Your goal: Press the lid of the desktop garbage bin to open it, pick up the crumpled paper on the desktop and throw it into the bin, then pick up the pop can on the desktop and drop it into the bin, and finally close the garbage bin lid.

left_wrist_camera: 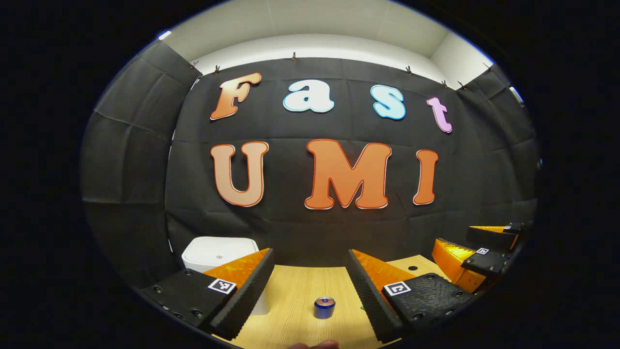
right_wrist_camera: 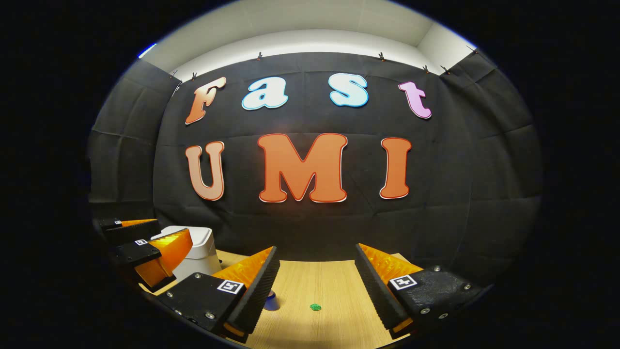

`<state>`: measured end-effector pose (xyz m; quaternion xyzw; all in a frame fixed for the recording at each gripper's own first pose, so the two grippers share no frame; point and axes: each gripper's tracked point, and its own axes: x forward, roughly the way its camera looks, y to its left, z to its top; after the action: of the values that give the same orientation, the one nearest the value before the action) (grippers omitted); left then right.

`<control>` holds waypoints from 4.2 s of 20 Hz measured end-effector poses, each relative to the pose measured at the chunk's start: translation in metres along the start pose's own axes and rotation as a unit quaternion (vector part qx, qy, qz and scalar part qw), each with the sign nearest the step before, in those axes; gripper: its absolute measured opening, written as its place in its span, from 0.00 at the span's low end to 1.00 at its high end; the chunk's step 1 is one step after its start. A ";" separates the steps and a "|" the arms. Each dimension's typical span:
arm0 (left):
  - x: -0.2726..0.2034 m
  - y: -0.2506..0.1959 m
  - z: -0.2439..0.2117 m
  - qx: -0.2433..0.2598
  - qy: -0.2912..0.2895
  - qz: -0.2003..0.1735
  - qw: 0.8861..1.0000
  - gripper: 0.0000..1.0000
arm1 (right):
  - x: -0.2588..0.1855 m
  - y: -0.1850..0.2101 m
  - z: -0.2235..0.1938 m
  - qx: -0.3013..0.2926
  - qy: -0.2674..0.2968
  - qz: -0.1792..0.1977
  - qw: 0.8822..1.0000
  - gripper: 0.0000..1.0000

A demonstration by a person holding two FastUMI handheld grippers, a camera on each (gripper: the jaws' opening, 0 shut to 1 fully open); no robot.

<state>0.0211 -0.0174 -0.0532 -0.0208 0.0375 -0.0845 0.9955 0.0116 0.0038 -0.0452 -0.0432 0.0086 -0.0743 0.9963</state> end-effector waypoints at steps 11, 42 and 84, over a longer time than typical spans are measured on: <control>0.017 0.007 -0.011 -0.002 0.012 0.005 1.000 0.94 | 0.012 -0.001 -0.019 0.000 0.020 0.003 1.000 0.93; 0.116 0.234 0.056 -0.023 0.033 0.103 0.994 0.10 | 0.026 -0.006 -0.031 -0.003 0.038 -0.015 0.999 0.93; 0.167 0.244 -0.131 -0.067 0.449 -0.005 0.891 0.00 | 0.034 -0.030 -0.040 -0.052 0.063 -0.056 0.995 0.93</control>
<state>0.2153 0.1896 -0.2068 -0.0478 0.4861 -0.0869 0.8683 0.0395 -0.0342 -0.0830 -0.0906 0.0727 -0.1319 0.9844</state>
